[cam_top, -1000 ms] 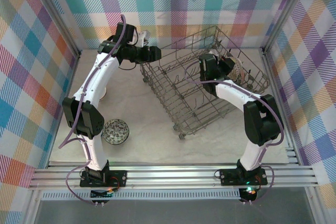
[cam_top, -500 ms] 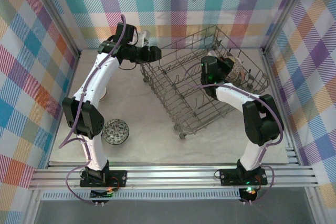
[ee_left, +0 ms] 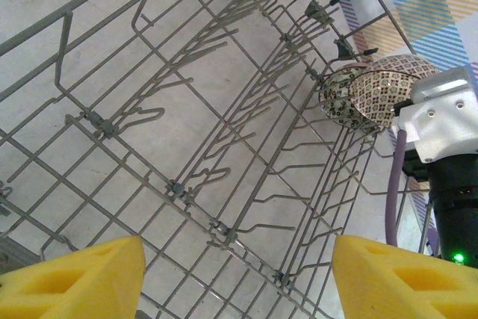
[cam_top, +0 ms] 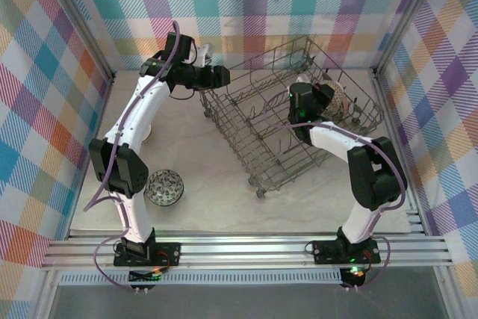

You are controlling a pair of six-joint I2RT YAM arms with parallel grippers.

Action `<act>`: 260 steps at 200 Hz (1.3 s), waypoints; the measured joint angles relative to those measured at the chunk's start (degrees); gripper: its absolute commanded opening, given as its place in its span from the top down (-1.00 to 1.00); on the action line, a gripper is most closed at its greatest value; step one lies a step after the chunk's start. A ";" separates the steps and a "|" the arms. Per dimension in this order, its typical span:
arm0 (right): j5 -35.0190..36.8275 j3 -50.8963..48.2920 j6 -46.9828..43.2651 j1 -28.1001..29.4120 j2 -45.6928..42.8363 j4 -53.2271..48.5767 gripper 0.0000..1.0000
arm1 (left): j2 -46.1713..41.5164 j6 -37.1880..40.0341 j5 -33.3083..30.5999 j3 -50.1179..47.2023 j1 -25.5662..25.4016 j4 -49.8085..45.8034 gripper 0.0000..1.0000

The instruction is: Load the bowls into the dish rack

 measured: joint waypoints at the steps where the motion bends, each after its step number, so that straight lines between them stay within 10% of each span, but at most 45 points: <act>1: -0.02 -0.02 0.13 0.00 -0.07 -0.09 1.00 | 0.00 0.00 0.00 0.00 0.00 0.00 -0.36; 260: 5.44 -2.10 22.01 0.42 -3.89 -13.64 0.91 | 1.01 -0.20 -0.02 1.60 -0.39 -1.18 -0.35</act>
